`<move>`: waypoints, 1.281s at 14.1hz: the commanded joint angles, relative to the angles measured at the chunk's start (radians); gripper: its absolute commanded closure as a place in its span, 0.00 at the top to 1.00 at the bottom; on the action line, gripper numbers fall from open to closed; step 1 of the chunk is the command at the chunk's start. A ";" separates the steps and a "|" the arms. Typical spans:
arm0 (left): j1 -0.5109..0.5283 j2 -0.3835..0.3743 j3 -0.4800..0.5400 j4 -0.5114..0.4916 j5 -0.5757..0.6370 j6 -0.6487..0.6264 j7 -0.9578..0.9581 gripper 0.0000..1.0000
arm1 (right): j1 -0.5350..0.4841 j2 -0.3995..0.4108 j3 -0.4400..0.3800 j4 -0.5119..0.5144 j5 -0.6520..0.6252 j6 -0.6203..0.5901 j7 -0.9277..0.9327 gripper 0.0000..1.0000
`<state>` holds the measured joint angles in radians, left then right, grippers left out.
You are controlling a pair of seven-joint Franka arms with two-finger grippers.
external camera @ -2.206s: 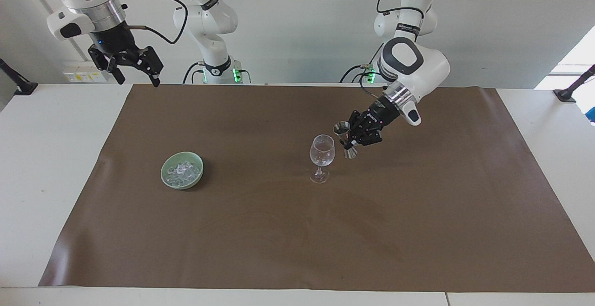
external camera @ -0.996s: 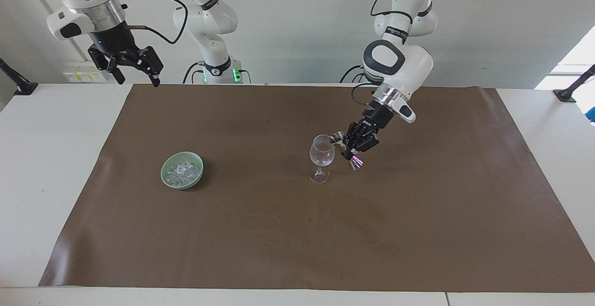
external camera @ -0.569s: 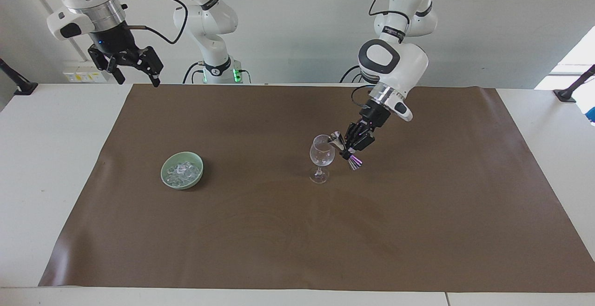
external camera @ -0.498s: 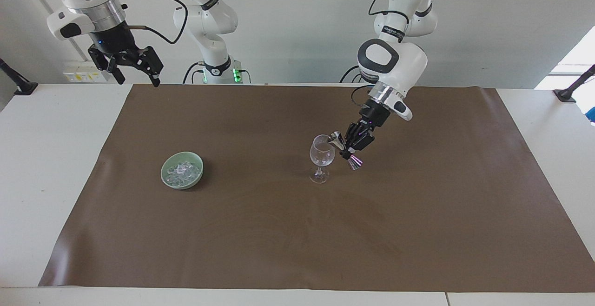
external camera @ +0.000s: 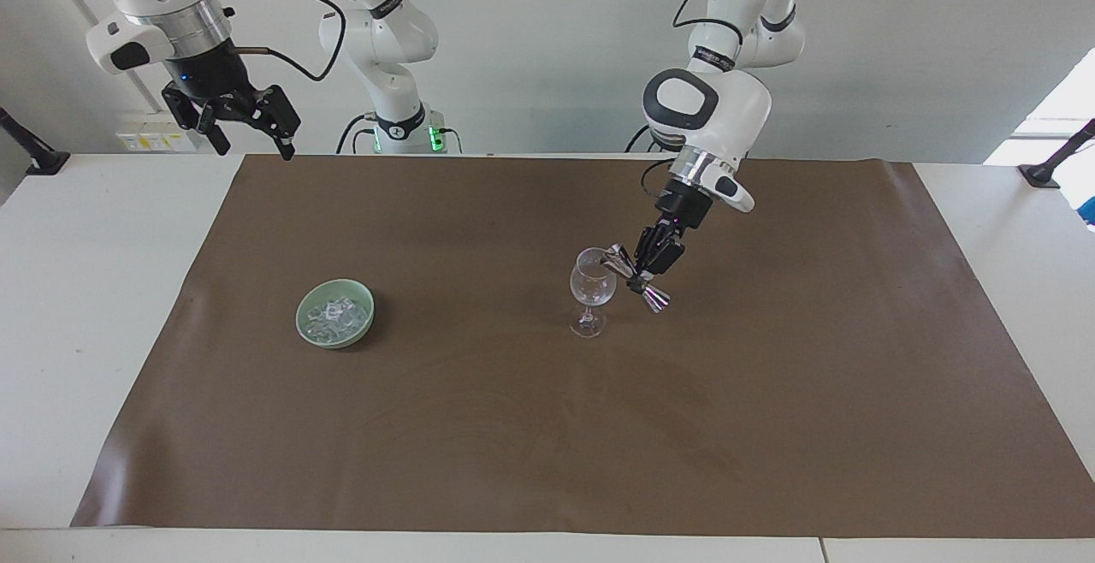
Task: Pour wine and add ice with both arms
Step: 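Bring the jigger over the glass and tilt it with the left gripper, then hold the jigger tilted over the glass with the left gripper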
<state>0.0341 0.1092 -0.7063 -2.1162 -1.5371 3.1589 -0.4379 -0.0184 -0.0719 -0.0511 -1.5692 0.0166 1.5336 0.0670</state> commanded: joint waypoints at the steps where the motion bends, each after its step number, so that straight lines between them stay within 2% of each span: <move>1: -0.006 0.033 -0.010 0.030 0.006 0.047 0.062 0.00 | -0.005 -0.020 0.004 -0.017 0.008 -0.009 -0.021 1.00; 13: -0.013 0.033 -0.016 0.030 0.006 0.130 0.231 0.00 | -0.005 -0.020 0.004 -0.017 0.008 -0.007 -0.021 1.00; 18: -0.023 0.035 -0.025 0.030 0.034 0.196 0.240 0.00 | -0.005 -0.020 0.004 -0.017 0.008 -0.007 -0.021 1.00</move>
<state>0.0302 0.1303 -0.7321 -2.1008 -1.5209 3.3010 -0.2090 -0.0184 -0.0719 -0.0511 -1.5692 0.0166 1.5336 0.0670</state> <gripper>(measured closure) 0.780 0.000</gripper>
